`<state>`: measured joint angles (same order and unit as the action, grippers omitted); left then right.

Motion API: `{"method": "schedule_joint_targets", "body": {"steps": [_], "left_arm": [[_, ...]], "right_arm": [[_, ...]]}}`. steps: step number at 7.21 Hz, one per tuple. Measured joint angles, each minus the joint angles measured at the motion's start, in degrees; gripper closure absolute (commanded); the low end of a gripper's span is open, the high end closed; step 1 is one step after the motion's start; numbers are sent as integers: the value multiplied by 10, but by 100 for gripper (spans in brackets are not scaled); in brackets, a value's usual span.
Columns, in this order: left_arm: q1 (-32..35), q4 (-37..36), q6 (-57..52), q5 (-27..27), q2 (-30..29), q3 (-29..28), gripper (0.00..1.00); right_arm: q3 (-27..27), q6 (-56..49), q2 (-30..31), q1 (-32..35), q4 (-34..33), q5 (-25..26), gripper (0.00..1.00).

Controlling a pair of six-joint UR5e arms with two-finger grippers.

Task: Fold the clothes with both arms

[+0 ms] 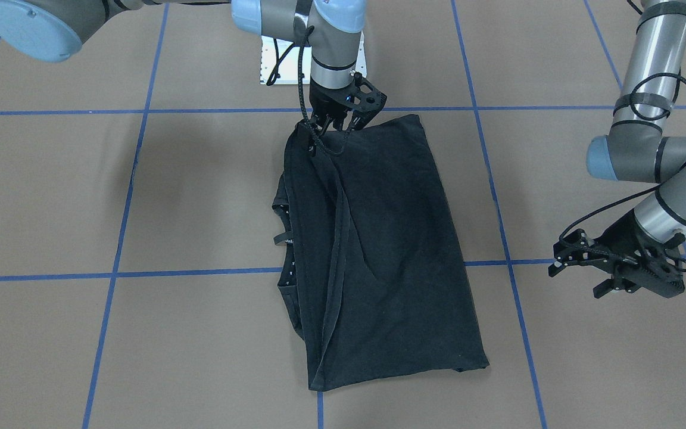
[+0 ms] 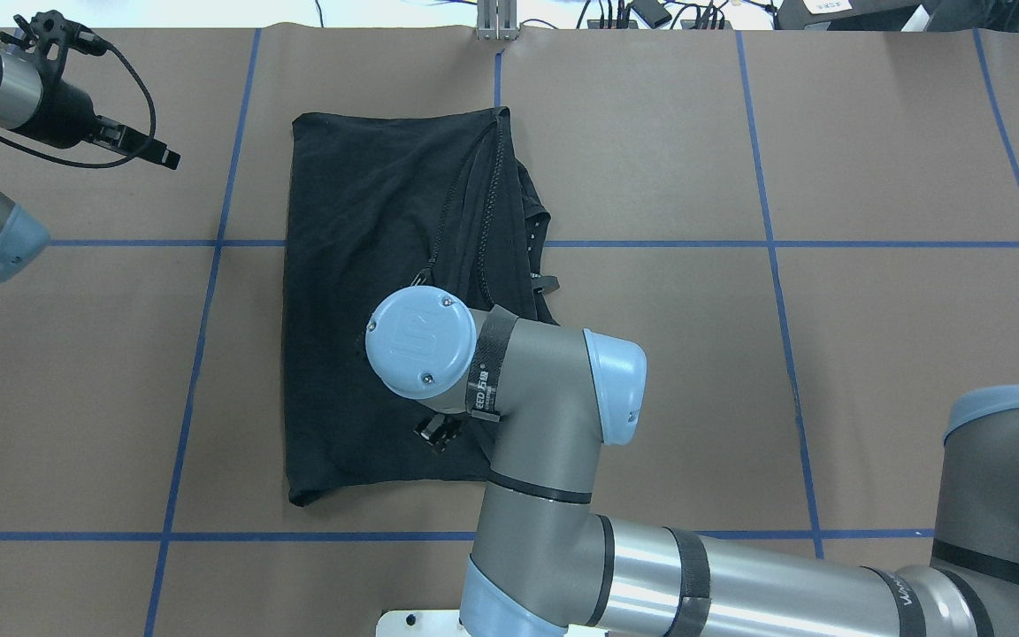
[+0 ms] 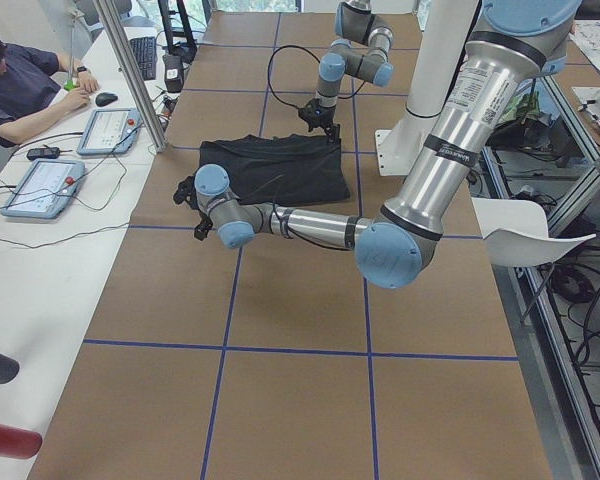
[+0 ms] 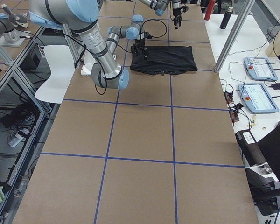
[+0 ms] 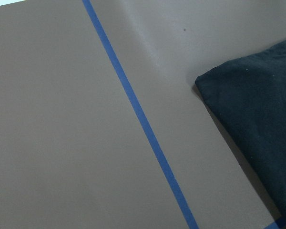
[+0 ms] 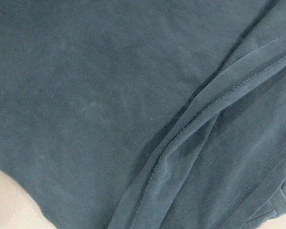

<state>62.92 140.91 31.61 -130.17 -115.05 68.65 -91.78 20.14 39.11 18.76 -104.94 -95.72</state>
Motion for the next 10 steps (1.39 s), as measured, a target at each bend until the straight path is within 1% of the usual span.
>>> {"method": "schedule_joint_targets", "body": {"steps": [1,3,5,8,9,10], "left_arm": [[0,0,0,0,0,0,0],[0,0,1,0,0,0,0],[0,0,1,0,0,3,0],[0,0,1,0,0,3,0],[-1,0,1,0,0,3,0],[-1,0,1,0,0,3,0]], "right_arm": [[0,-51,0,-10,-28,12,7],[1,-83,-2,-37,-72,34,17],[11,-88,-1,-48,-83,45,21],[25,-89,-2,-57,-88,52,23],[25,-90,-4,-59,-97,52,27],[25,-90,-6,-60,-105,52,33]]}}
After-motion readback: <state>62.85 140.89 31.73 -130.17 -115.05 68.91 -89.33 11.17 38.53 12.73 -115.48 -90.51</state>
